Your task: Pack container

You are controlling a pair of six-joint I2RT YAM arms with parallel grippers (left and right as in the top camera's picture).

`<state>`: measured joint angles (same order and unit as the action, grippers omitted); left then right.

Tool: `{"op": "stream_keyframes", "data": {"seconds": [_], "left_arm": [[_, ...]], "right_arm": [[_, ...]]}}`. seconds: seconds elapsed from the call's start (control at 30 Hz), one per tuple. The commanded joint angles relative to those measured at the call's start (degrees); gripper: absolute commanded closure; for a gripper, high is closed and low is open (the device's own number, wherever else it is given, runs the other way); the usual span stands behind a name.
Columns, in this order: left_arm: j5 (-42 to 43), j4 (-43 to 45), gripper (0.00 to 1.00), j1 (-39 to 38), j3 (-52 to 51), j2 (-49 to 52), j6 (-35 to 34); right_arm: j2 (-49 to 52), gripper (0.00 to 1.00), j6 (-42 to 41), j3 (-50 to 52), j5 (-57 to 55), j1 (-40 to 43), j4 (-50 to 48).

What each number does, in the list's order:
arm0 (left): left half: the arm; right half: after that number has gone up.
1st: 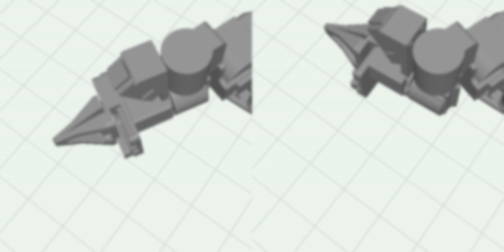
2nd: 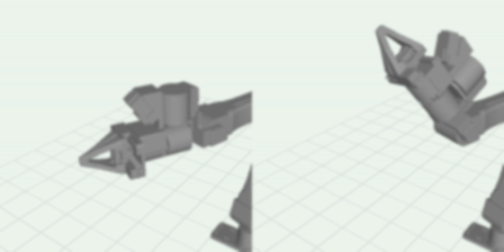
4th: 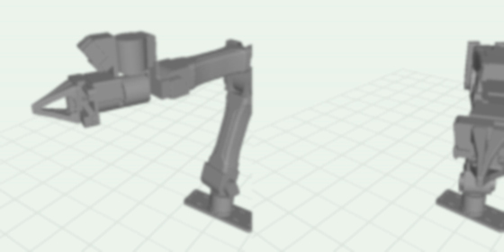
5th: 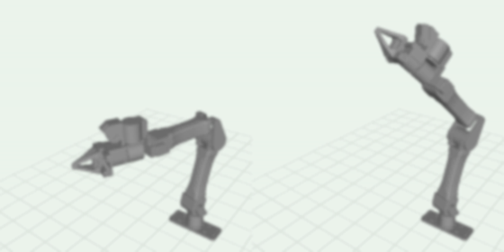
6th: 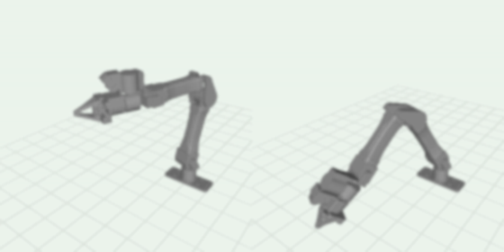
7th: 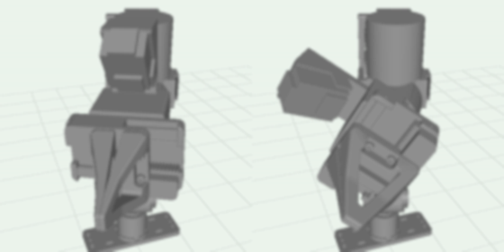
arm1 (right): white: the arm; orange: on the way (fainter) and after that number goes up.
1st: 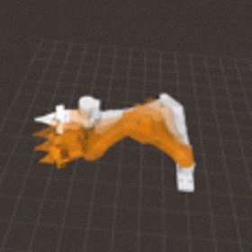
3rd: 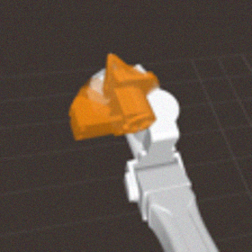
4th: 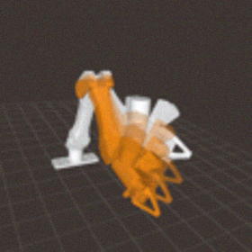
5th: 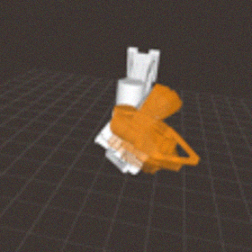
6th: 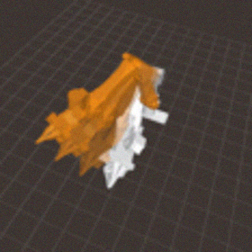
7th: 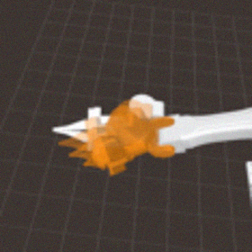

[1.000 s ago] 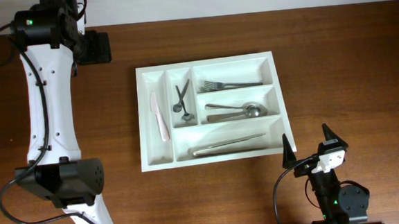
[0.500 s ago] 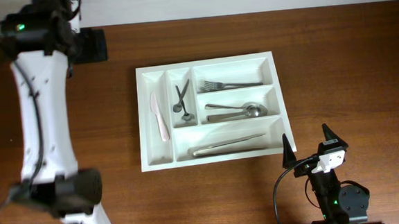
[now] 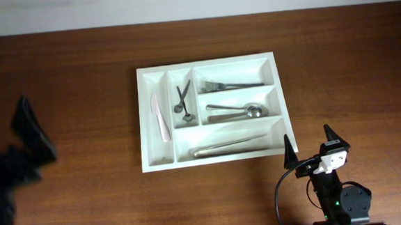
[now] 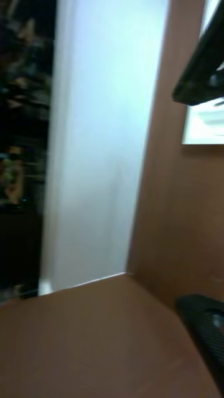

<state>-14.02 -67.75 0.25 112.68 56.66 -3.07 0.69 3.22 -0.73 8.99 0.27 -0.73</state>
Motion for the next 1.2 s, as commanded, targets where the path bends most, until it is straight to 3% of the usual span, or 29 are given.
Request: {"op": "stream_keyframes", "data": {"seconds": [0.0,0.1,0.27,0.5,1.17], "left_arm": [[-0.52,9.51,0.01,0.20,-17.94,-12.04,-0.61],[1.16,21.49,0.01,0.96,-37.51,-24.11,-4.76],[3.02,30.36,0.01,2.12,-55.04,-31.12,-12.20],[7.23,43.41,0.01,2.27,-74.07,-34.97,-12.33],[7.17,55.93,0.01,2.27,-98.57,-47.43,-12.31]], "right_arm": [[-0.50,0.01,-0.33,0.42,-0.81,-0.55,-0.11],[-0.50,0.02,-0.31,0.42,-0.81,-0.55,-0.11],[-0.50,0.01,-0.31,0.42,-0.81,-0.55,-0.11],[-0.50,0.01,-0.31,0.42,-0.81,-0.55,-0.11],[-0.50,0.02,-0.31,0.42,-0.81,-0.55,-0.11]]}}
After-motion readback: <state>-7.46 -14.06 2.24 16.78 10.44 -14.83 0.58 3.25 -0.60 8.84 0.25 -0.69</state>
